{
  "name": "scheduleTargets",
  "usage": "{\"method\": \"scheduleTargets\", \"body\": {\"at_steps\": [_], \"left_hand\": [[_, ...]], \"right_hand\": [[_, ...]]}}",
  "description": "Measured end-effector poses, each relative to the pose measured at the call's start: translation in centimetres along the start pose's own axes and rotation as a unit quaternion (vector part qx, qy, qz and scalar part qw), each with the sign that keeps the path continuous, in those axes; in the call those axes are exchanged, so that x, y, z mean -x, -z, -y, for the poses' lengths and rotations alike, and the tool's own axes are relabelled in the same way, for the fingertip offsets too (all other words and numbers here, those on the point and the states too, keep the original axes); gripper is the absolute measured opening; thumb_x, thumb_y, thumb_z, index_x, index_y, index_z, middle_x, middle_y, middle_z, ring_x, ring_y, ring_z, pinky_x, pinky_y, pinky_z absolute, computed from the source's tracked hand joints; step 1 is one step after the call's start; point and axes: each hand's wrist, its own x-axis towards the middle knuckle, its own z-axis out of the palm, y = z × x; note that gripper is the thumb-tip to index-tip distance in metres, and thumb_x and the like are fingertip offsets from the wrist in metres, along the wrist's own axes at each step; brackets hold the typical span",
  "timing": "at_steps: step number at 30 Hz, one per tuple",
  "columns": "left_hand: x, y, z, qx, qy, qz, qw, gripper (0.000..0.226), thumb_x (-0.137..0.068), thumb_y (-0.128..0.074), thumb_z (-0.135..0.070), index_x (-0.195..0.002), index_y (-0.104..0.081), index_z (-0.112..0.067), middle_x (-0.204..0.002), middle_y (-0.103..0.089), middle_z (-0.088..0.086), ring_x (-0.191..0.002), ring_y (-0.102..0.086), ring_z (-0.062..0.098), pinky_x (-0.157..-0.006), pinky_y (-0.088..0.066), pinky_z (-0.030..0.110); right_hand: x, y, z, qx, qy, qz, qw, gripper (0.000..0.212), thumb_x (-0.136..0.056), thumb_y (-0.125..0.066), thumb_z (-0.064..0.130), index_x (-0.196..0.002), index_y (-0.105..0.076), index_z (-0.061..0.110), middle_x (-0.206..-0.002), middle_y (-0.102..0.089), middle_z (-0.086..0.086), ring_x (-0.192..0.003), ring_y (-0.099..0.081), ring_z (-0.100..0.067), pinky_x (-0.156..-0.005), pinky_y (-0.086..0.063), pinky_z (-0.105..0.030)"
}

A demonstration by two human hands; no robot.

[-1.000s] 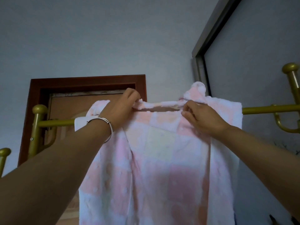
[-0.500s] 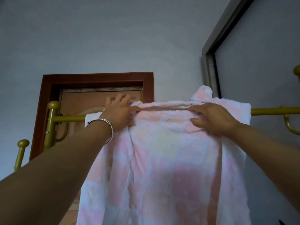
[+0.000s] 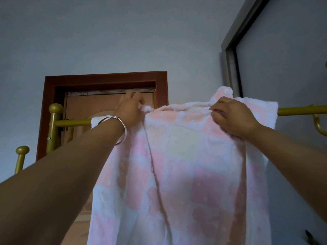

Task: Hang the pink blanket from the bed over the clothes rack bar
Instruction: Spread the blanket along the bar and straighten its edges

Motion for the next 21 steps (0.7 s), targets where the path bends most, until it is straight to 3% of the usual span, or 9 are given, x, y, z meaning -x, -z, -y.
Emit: {"method": "scheduleTargets", "body": {"at_steps": [2,5,8,12,13,15,17,21], "left_hand": [[-0.1,0.4,0.0,0.005,0.007,0.03,1.0,0.034,-0.081,-0.057,-0.006,-0.114,-0.055,-0.008,-0.127,-0.044,0.018,-0.113,-0.047,0.034,-0.092,-0.042,0.034],[0.0,1.2,0.0,0.008,-0.005,0.048,0.999,0.037,-0.074,-0.063,0.001,-0.11,-0.055,-0.005,-0.123,-0.048,0.018,-0.093,-0.05,0.026,-0.075,-0.039,0.025],[0.3,2.1,0.9,-0.012,-0.02,0.035,0.999,0.018,-0.075,-0.06,0.002,-0.093,-0.06,-0.001,-0.097,-0.061,0.016,-0.085,-0.054,0.026,-0.069,-0.039,0.028],[1.7,2.6,2.8,-0.05,-0.036,0.062,0.996,0.011,-0.076,-0.063,-0.004,-0.084,-0.057,-0.009,-0.072,-0.05,-0.002,-0.074,-0.046,0.023,-0.053,-0.029,0.029],[2.0,2.5,3.0,-0.073,-0.04,0.07,0.994,0.015,-0.077,-0.065,-0.011,-0.091,-0.058,-0.012,-0.076,-0.055,-0.002,-0.077,-0.049,0.025,-0.058,-0.033,0.029],[2.0,2.4,3.2,-0.133,-0.029,0.104,0.985,0.034,-0.081,-0.066,-0.023,-0.113,-0.057,-0.023,-0.101,-0.065,0.008,-0.092,-0.058,0.031,-0.079,-0.047,0.032],[1.9,2.2,2.8,-0.153,-0.02,0.145,0.977,0.047,-0.087,-0.056,-0.023,-0.132,-0.046,-0.03,-0.122,-0.056,0.015,-0.109,-0.055,0.032,-0.094,-0.045,0.036],[1.7,1.9,1.6,-0.177,-0.023,0.149,0.972,0.047,-0.082,-0.059,-0.017,-0.128,-0.053,-0.022,-0.127,-0.045,0.013,-0.117,-0.048,0.033,-0.101,-0.042,0.038]], "right_hand": [[0.0,-0.1,0.0,-0.001,0.004,-0.001,1.0,0.024,-0.09,-0.052,0.016,-0.106,-0.067,0.007,-0.108,-0.064,-0.015,-0.099,-0.058,-0.035,-0.079,-0.049,-0.039],[0.1,-0.2,0.1,-0.006,0.008,-0.008,1.0,0.024,-0.091,-0.05,0.013,-0.105,-0.067,0.004,-0.107,-0.063,-0.019,-0.097,-0.058,-0.036,-0.08,-0.048,-0.04],[0.2,0.1,-0.2,-0.01,0.0,-0.009,1.0,0.022,-0.092,-0.049,0.011,-0.101,-0.066,0.001,-0.104,-0.062,-0.021,-0.094,-0.058,-0.039,-0.079,-0.047,-0.041],[0.3,0.6,-1.0,0.001,-0.023,-0.008,1.0,0.019,-0.092,-0.048,0.01,-0.096,-0.063,0.0,-0.101,-0.062,-0.022,-0.089,-0.058,-0.039,-0.075,-0.046,-0.041],[0.4,0.6,-1.1,0.003,-0.025,-0.005,1.0,0.019,-0.092,-0.047,0.01,-0.096,-0.063,0.0,-0.101,-0.063,-0.022,-0.088,-0.058,-0.038,-0.073,-0.045,-0.04],[0.3,0.6,-1.0,0.008,-0.029,0.004,1.0,0.018,-0.092,-0.047,0.011,-0.093,-0.061,0.001,-0.097,-0.063,-0.02,-0.085,-0.057,-0.036,-0.067,-0.041,-0.036],[0.1,0.7,-0.7,0.004,-0.046,0.016,0.999,0.016,-0.09,-0.048,0.014,-0.089,-0.06,0.005,-0.088,-0.064,-0.015,-0.078,-0.054,-0.033,-0.063,-0.036,-0.031],[0.5,1.6,-0.7,-0.025,-0.056,0.04,0.997,0.012,-0.083,-0.049,0.015,-0.078,-0.058,0.01,-0.065,-0.062,-0.009,-0.069,-0.052,-0.028,-0.06,-0.036,-0.028]]}}
